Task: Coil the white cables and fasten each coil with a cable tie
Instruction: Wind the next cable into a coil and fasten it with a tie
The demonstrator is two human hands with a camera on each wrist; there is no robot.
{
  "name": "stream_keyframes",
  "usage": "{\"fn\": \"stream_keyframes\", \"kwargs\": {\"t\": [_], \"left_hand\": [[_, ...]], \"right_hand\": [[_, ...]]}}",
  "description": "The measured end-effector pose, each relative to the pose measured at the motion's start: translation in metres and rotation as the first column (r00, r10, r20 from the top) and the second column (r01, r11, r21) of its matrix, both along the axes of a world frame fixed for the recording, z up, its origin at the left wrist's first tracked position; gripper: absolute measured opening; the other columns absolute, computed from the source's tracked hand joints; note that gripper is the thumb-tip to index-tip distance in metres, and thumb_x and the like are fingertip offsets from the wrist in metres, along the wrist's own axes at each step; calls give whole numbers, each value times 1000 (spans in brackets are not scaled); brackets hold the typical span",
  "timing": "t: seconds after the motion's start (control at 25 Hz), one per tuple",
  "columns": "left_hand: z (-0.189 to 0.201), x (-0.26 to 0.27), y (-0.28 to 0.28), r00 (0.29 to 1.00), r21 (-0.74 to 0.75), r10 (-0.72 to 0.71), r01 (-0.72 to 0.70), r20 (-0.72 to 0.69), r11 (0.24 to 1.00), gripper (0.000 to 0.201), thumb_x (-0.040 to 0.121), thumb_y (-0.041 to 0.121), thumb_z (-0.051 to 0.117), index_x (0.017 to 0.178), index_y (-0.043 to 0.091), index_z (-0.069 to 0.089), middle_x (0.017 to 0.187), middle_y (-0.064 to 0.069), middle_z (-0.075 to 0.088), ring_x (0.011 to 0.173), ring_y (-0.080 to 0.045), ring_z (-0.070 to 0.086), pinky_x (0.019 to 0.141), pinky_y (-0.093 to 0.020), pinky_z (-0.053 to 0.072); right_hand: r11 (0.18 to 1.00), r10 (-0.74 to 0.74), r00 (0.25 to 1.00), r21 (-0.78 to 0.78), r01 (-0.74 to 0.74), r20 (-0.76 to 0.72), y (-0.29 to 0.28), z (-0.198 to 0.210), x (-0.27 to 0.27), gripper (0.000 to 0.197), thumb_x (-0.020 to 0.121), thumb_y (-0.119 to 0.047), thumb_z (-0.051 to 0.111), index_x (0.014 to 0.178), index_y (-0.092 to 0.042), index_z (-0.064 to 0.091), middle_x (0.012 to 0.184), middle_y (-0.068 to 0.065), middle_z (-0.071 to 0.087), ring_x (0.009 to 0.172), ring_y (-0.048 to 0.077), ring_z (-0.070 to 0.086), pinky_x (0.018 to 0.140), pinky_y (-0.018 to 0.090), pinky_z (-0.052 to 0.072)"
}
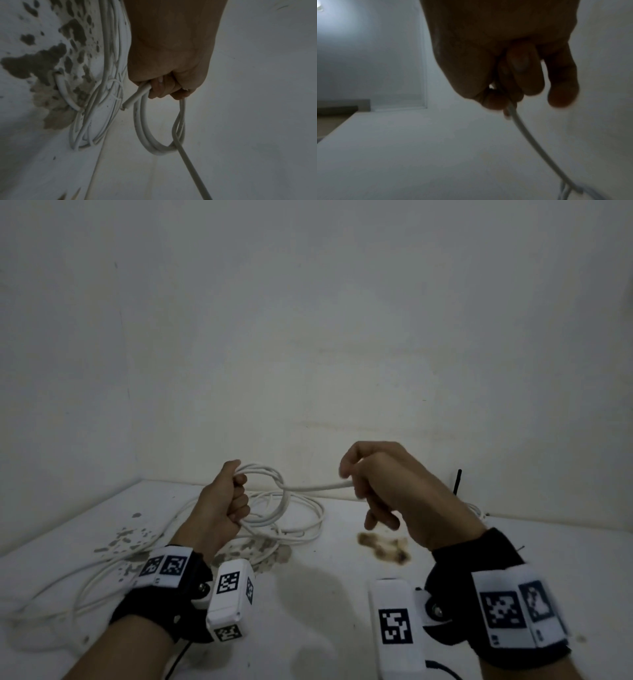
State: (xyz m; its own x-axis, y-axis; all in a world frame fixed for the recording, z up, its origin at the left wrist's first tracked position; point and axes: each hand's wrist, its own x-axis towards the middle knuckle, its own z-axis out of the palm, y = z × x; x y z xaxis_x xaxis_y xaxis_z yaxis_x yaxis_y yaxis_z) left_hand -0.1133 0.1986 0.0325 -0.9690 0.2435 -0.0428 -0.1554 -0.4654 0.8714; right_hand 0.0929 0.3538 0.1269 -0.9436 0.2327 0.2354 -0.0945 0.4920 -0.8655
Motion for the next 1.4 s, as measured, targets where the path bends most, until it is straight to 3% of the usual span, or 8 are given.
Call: {"fn": "stream_keyframes", "kwargs": {"t": [0.16, 0.28, 0.36, 0.48, 0.6, 0.8, 1.2, 1.4], "left_hand": [[13, 8, -4, 994, -110, -87, 78, -72, 991, 43, 98, 35, 52, 61, 20, 36, 39, 8, 17, 30, -7, 12, 33, -16, 12], [24, 24, 1, 970, -270, -189, 143, -154, 952, 43, 98, 34, 53, 60, 19, 36, 41, 7, 17, 32, -8, 12, 34, -17, 11], [31, 36, 7, 944, -367, -270, 187, -191, 911, 43, 98, 34, 53, 60, 19, 37, 44, 6, 17, 34, -8, 13, 36, -18, 11], [37, 52, 15, 892, -471, -413, 290, -182, 833, 46, 98, 39, 53, 58, 20, 39, 48, 5, 17, 37, -9, 13, 40, -22, 10], [39, 61, 20, 858, -508, -482, 340, -176, 791, 49, 95, 48, 53, 56, 20, 43, 50, 4, 17, 39, -10, 12, 41, -24, 10], [36, 65, 30, 852, -566, -498, 334, -161, 754, 52, 88, 64, 53, 61, 20, 42, 54, 6, 18, 44, -10, 13, 37, -20, 13], [39, 66, 26, 855, -471, -513, 425, -72, 773, 49, 93, 53, 53, 58, 24, 34, 54, 7, 14, 42, -11, 14, 44, -23, 33], [35, 64, 31, 899, -372, -434, 380, -67, 847, 47, 94, 46, 57, 58, 24, 35, 50, 8, 14, 38, -8, 11, 38, -21, 12]], "right_hand": [[807, 100, 925, 514, -291, 367, 0, 4, 19, 21, 92, -44, 62, 84, -25, 67, 64, -7, 69, 52, 9, 61, 54, 23, 48], [764, -97, 969, 641, -74, 227, 3, -7, 4, 47, 84, -74, 53, 80, -29, 65, 81, -10, 69, 75, 6, 65, 71, 31, 54], [845, -157, 987, 519, 125, 18, 6, -23, -17, 36, 87, -65, 57, 97, -31, 62, 99, -9, 67, 91, 13, 64, 83, 35, 54], [886, -79, 997, 458, 67, 8, 6, -51, -41, 49, 87, -43, 71, 129, -23, 54, 115, -1, 65, 100, 18, 64, 88, 33, 54], [996, 62, 998, -55, -63, -22, 6, -62, -50, 9, 93, -11, 63, 99, -5, 66, 79, 11, 65, 67, 24, 65, 74, 43, 59], [686, 33, 999, -728, 5, 38, 7, -53, -50, 19, 87, 3, 53, 72, -8, 50, 58, 3, 30, 47, 15, 28, 44, 26, 38], [726, -66, 997, -687, 27, -31, 2, -54, -57, 19, 92, 3, 58, 75, -4, 54, 56, 2, 35, 46, 13, 33, 49, 27, 42], [800, -67, 997, -600, 31, -38, 1, -57, -60, 15, 98, -5, 56, 83, -4, 57, 61, 2, 38, 49, 11, 39, 56, 29, 51]]}}
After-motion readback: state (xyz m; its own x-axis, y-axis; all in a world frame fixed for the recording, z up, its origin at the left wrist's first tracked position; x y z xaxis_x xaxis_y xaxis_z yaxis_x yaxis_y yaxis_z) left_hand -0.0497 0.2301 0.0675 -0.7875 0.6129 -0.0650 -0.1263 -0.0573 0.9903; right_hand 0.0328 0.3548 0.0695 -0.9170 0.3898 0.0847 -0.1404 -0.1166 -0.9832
